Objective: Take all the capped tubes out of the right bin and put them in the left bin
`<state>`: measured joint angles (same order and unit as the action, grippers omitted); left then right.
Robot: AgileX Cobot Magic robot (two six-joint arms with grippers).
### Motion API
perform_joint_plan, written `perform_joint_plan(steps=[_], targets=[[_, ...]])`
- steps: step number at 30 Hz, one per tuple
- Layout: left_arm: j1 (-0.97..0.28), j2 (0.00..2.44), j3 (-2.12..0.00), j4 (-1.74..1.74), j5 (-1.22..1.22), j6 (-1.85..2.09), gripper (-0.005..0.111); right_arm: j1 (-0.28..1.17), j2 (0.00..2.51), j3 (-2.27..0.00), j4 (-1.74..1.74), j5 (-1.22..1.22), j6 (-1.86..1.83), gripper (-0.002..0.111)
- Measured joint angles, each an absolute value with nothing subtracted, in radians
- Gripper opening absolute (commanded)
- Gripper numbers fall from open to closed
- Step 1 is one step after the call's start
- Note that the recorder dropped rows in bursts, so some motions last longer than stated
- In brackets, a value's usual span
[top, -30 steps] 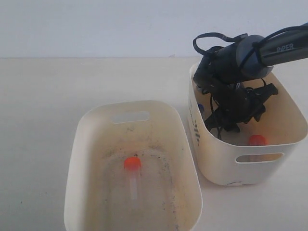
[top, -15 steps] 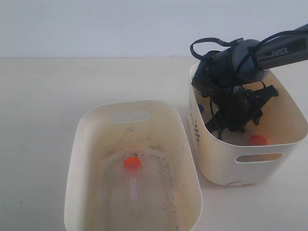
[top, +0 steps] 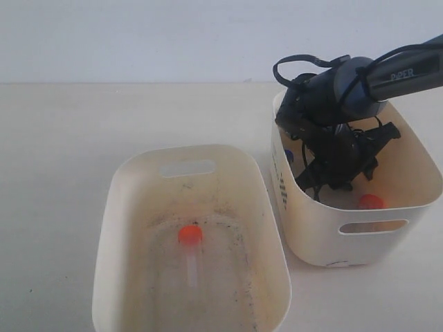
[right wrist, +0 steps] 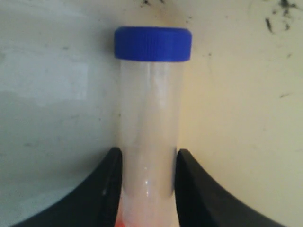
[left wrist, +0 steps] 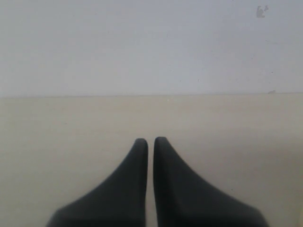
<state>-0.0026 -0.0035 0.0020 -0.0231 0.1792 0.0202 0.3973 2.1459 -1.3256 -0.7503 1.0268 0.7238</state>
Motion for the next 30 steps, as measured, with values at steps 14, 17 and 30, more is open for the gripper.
perform_joint_plan(steps=[14,17,30], targets=[[-0.003,-0.004,0.002,-0.023,0.179,0.02,0.004,0.393,2.04,-1.32,-0.716,1.002,0.714,0.0],[-0.003,-0.004,0.002,-0.023,0.179,0.02,0.004,0.389,1.982,-1.32,-0.664,0.991,0.684,0.0],[-0.003,-0.004,0.002,-0.023,0.179,0.02,0.004,0.397,1.682,-1.318,-0.429,0.986,0.536,0.0]])
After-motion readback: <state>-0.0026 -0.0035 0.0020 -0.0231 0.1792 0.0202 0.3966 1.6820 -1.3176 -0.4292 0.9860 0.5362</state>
